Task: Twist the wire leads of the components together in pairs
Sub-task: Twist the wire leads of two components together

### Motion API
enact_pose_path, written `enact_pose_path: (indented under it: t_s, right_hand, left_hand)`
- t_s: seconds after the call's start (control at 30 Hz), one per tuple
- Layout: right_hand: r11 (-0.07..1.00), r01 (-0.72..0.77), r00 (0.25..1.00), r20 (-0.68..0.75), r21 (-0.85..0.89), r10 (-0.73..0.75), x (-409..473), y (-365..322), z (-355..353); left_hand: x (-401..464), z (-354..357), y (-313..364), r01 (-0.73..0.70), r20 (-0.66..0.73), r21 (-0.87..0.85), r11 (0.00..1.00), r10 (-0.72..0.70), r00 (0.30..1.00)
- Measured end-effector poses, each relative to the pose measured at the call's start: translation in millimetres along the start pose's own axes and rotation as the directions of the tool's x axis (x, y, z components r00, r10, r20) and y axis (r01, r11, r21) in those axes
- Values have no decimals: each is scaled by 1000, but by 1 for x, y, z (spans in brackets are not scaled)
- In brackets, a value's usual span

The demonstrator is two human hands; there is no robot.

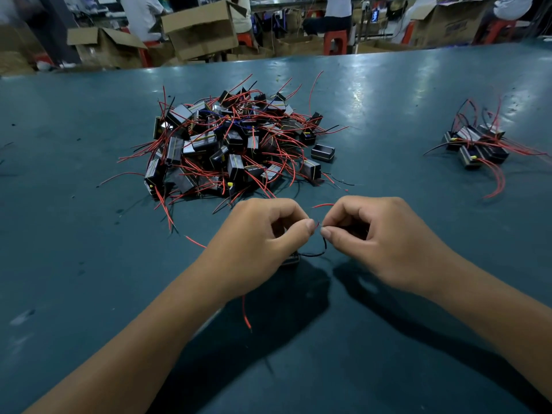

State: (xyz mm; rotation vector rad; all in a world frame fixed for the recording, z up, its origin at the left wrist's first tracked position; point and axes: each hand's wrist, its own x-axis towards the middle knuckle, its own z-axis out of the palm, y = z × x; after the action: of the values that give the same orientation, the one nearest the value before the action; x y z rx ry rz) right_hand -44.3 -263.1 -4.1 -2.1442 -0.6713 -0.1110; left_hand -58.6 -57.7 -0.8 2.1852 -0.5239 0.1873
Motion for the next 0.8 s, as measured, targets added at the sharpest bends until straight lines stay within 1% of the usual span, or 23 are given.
enact_pose_path:
  t_s: [0.1,0.2,0.3,0.4,0.6,0.8]
  right_hand:
    - [1000,-6,1000,22,30,5,2,3,-5]
    - [996,2,998,66,87,-8,2,4,-7]
    - [990,4,994,111,140,-20,1,3,-9]
    - [982,-12,989,149,191,-17,1,0,-9]
    - [974,-35,980,200,225,-11,1,-2,-8]
    - [984,-4,981,191,180,-31,1,-3,-8]
  left_hand:
    - [3,-13,-5,-210,17,174,962,210,978]
    - [5,-12,-11,-314,47,207,927,311,949]
    - [6,-9,-13,-364,9,225,904,371,928]
    - [6,-8,-12,-416,-18,291,861,440,898]
    - [8,-14,-10,-517,55,436,736,552,832]
    - [7,-17,-7,-553,140,557,620,586,798]
